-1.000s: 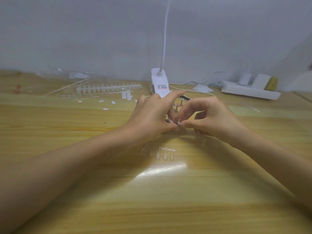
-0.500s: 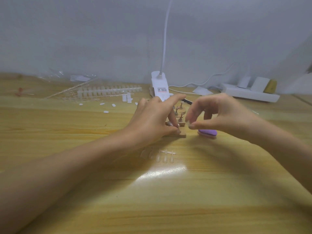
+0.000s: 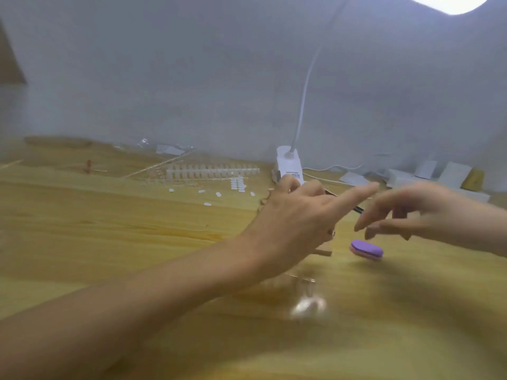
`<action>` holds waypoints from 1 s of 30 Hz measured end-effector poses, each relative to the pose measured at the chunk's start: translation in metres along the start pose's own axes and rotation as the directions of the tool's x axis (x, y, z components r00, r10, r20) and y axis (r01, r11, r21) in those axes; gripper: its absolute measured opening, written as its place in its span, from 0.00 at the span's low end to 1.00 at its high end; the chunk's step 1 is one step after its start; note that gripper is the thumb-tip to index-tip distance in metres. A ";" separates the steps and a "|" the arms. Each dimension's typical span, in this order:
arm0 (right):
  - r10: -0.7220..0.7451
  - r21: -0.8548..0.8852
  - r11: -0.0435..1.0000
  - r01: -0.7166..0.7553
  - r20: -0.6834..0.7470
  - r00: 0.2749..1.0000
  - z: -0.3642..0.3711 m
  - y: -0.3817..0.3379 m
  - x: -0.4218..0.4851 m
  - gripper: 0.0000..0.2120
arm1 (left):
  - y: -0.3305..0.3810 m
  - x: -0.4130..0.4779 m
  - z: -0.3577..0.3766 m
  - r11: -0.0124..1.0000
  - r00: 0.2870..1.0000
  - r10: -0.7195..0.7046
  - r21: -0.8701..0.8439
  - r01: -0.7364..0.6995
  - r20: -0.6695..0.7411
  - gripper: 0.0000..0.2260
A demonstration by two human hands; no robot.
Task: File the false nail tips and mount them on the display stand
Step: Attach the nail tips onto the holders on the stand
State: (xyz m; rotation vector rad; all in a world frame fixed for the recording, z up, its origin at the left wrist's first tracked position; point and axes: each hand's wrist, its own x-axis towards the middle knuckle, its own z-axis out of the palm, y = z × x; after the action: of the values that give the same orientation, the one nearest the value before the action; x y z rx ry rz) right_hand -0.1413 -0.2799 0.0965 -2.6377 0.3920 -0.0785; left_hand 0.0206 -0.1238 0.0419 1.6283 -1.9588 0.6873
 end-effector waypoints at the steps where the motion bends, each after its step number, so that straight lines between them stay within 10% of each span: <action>1: -0.022 0.026 0.999 0.024 -0.099 0.995 -0.006 0.001 0.010 0.10 | -0.005 0.003 -0.010 0.988 0.999 -0.020 -0.155 0.014 -0.039 0.35; 9: -0.265 -0.304 0.932 0.196 -0.205 0.942 0.031 -0.044 0.144 0.06 | -0.112 -0.033 -0.036 0.731 0.823 -0.562 -0.414 0.542 0.086 0.31; 15: -0.335 -0.569 0.770 0.288 0.023 0.942 0.060 -0.055 0.204 0.07 | -0.140 -0.073 -0.008 0.697 0.775 -0.624 -0.374 0.611 0.103 0.29; 30: -0.301 -0.547 0.785 0.290 0.071 0.951 0.061 -0.054 0.211 0.05 | -0.143 -0.075 -0.006 0.676 0.759 -0.632 -0.366 0.639 0.156 0.30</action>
State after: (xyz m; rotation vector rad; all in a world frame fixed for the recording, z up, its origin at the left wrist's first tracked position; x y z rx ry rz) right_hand 0.0820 -0.2678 0.0647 -3.2616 -0.0153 -0.1064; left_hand 0.1736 -0.0872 0.0058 1.8669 -1.2571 -0.0159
